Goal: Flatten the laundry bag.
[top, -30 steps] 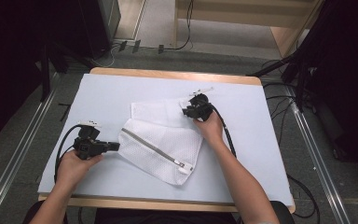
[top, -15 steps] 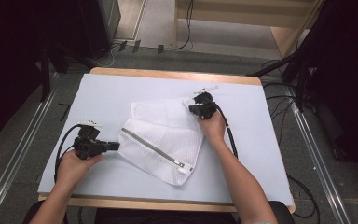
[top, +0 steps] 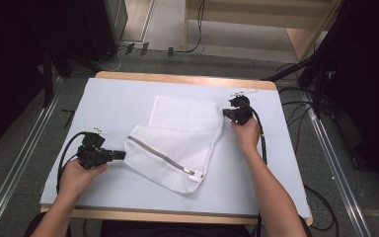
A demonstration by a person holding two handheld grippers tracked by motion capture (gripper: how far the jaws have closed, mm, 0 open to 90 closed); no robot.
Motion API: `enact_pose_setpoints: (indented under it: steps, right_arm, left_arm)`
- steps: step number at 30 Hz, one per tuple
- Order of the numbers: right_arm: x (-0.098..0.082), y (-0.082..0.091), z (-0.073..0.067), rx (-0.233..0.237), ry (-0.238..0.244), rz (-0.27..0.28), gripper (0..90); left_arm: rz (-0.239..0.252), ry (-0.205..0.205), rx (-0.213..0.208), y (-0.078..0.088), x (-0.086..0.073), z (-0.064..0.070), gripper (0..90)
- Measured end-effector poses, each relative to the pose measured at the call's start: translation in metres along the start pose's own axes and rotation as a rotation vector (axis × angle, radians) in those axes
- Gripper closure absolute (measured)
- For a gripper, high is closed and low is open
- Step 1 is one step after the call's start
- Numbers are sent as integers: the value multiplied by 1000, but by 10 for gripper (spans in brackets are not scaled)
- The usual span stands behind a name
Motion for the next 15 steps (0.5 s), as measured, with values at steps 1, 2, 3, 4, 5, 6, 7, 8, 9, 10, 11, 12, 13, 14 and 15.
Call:
enact_pose_setpoints:
  steps: [1, 2, 3, 4, 5, 6, 7, 8, 9, 10, 11, 12, 13, 14, 15]
  right_arm:
    - [-1, 0, 3, -3, -9, 4, 900]
    - [-2, 0, 7, -12, -15, 1, 900]
    - [-3, 0, 10, -22, -22, 2, 900]
    - [-4, 0, 12, -20, -29, 2, 900]
    - [-6, -1, 13, -18, -39, -1, 900]
    - [-6, -1, 14, -11, -44, 0, 900]
    - [-7, -1, 13, -8, -41, 0, 900]
    - [-7, -1, 12, -6, -38, 5, 900]
    - [-6, 0, 12, -1, -34, 9, 900]
    - [-5, 2, 11, 3, -36, 18, 886]
    - [-4, 5, 11, 10, -41, 31, 857]
    - [-3, 7, 10, 19, -49, 41, 842]
    - [-3, 10, 10, 25, -44, 38, 823]
    - [-2, 12, 10, 27, -42, 41, 817]
    - [-3, 15, 9, 30, -42, 41, 817]
  left_arm:
    - [-9, -1, -2, -1, -1, 1, 893]
    - [-12, 1, -1, -1, -2, 2, 893]
    - [-13, 1, -6, -2, -2, 3, 892]
    - [-19, 3, -9, -2, -2, 3, 892]
    - [-24, 3, -11, -3, -3, 4, 890]
    - [-27, 5, -19, -2, -4, 5, 887]
    - [-30, 4, -30, -2, -6, 6, 881]
    - [-31, -6, -26, -1, -8, 7, 873]
    - [-23, -15, -21, 1, -9, 7, 855]
    - [-18, -24, -17, 3, -9, 8, 828]
    - [-4, -26, -22, 6, -9, 8, 805]
    - [10, -24, -31, 8, -7, 9, 788]
    - [23, -25, -39, 10, -6, 10, 777]
    - [32, -26, -41, 13, -4, 10, 763]
    - [43, -25, -40, 15, -1, 11, 744]
Point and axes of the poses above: each handheld gripper's, and its own axes: y roughly backward along the jaws, x roughly out of its top, z roughly to its right, the point moved 9 cm from there along -y, roughly forward along the jaws, and after that the axes turned 4 degrees about y, right-handed, at the moved point
